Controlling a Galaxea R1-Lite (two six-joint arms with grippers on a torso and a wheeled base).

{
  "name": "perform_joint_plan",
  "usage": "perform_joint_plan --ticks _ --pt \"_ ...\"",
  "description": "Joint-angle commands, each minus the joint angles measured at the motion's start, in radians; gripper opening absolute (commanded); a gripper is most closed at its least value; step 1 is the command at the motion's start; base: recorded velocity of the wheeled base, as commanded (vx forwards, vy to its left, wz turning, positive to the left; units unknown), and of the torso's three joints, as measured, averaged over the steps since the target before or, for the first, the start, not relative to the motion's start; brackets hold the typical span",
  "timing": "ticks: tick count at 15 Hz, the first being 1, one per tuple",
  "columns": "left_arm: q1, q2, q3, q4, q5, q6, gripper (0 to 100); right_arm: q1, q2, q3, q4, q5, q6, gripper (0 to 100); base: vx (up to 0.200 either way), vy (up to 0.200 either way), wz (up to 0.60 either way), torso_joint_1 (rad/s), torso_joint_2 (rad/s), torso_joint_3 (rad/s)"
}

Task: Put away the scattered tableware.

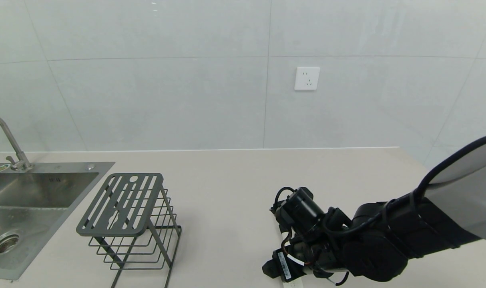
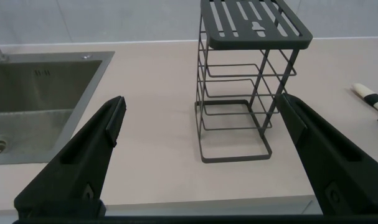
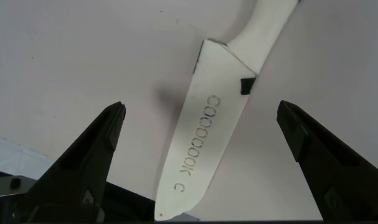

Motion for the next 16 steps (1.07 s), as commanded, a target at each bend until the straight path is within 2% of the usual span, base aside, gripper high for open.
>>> perform_joint_plan --ticks 1,16 --pt "0.0 0.002 0.0 -0.001 0.0 0.0 100 -0.001 0.013 -0.001 -0.029 0.002 0.0 100 0.0 0.0 0.0 0.0 0.0 0.0" --pt "0.0 0.002 0.0 0.0 0.0 -0.001 100 -0.024 0.055 0.014 -0.038 0.053 0.001 100 0.0 0.0 0.0 0.0 0.0 0.0"
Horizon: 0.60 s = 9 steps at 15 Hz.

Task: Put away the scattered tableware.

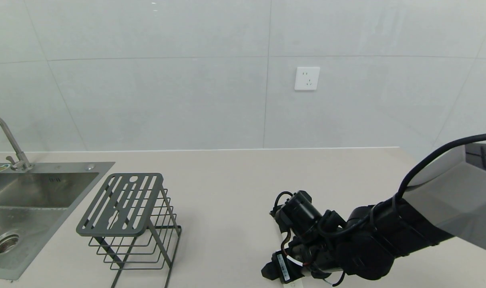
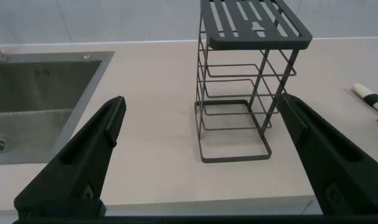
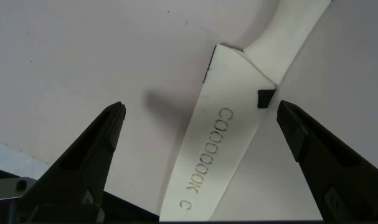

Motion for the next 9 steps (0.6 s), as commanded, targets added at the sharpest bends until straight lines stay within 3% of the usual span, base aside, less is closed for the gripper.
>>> perform_joint_plan --ticks 1,2,3,9 --pt "0.0 0.002 0.0 -0.001 0.0 0.0 100 -0.004 0.002 0.0 0.0 0.003 0.002 100 0.0 0.0 0.0 0.0 0.0 0.0" --pt "0.0 0.002 0.0 0.001 0.0 0.0 100 -0.006 0.001 0.0 0.0 0.012 0.002 100 0.0 0.0 0.0 0.0 0.0 0.0" --pt "0.0 0.002 0.0 0.001 0.0 0.0 100 -0.009 0.001 0.0 0.0 0.026 0.003 0 0.0 0.0 0.0 0.0 0.0 0.0" --pt "0.0 0.002 0.0 -0.001 0.0 0.0 100 -0.016 0.008 0.005 0.01 0.026 0.02 0 0.0 0.0 0.0 0.0 0.0 0.0"
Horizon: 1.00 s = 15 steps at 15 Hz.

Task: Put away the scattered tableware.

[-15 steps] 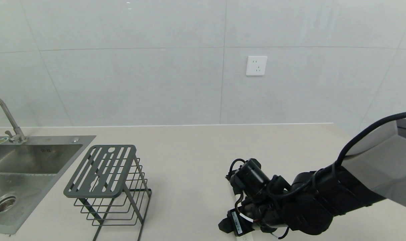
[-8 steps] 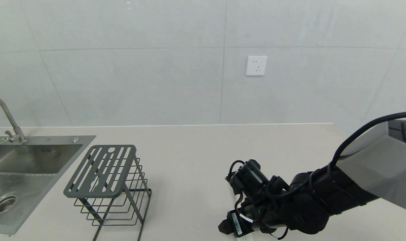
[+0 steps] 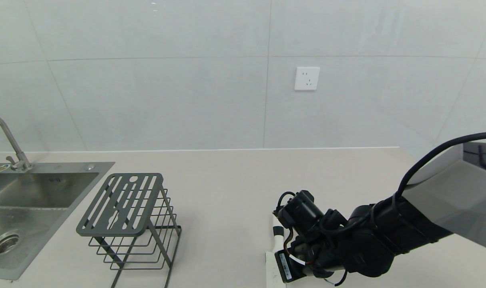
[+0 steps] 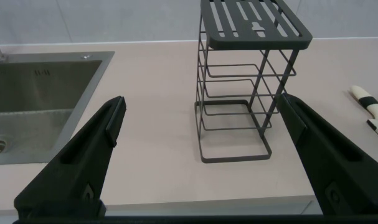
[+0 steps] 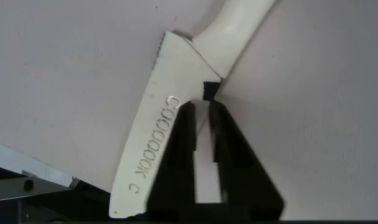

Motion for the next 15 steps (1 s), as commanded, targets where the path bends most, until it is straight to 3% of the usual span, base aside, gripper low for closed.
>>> perform_joint_plan --ticks 1,4,5,15 --pt "0.0 0.002 0.0 0.001 0.0 0.0 100 -0.007 0.004 -0.005 0.002 -0.005 -0.003 0 0.0 0.0 0.0 0.0 0.0 0.0" --pt "0.0 0.002 0.0 -0.001 0.0 0.0 100 -0.022 -0.004 -0.008 0.002 -0.037 -0.037 0 0.0 0.0 0.0 0.0 0.0 0.0" --pt "0.0 0.002 0.0 0.001 0.0 0.0 100 -0.022 -0.004 -0.014 -0.001 -0.069 -0.037 100 0.0 0.0 0.0 0.0 0.0 0.0" --pt "0.0 0.002 0.0 0.001 0.0 -0.002 100 0.017 0.07 -0.132 0.04 -0.125 -0.034 100 0.0 0.0 0.0 0.0 0.0 0.0"
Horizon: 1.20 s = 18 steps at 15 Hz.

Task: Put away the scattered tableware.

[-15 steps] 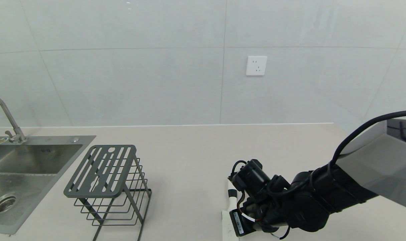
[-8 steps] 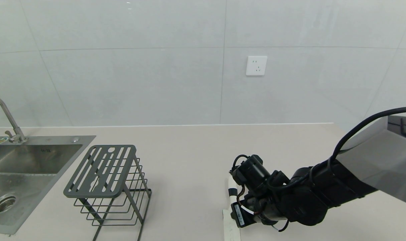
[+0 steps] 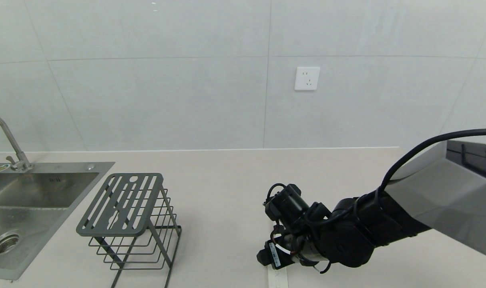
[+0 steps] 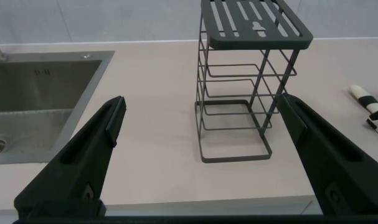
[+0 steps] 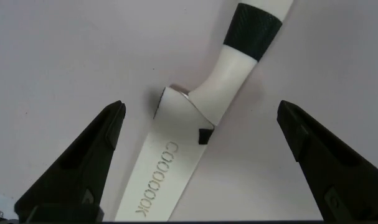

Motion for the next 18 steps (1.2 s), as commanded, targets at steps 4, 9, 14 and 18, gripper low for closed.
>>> perform_joint_plan --ticks 4,9,14,18 --pt "0.0 0.002 0.0 0.001 0.0 0.0 100 0.0 0.033 -0.011 0.006 0.002 0.004 100 0.0 0.0 0.0 0.0 0.0 0.0" --pt "0.0 0.002 0.0 0.001 0.0 0.0 100 0.007 0.044 -0.005 0.008 0.002 0.005 0 0.0 0.0 0.0 0.0 0.0 0.0" --pt "0.0 0.002 0.0 0.001 0.0 0.0 100 0.023 0.05 -0.006 0.072 -0.003 0.031 0 0.0 0.0 0.0 0.0 0.0 0.0" --pt "0.0 0.002 0.0 -0.001 0.0 -0.003 100 0.016 0.047 -0.008 0.081 -0.035 0.028 0 0.0 0.0 0.0 0.0 0.0 0.0"
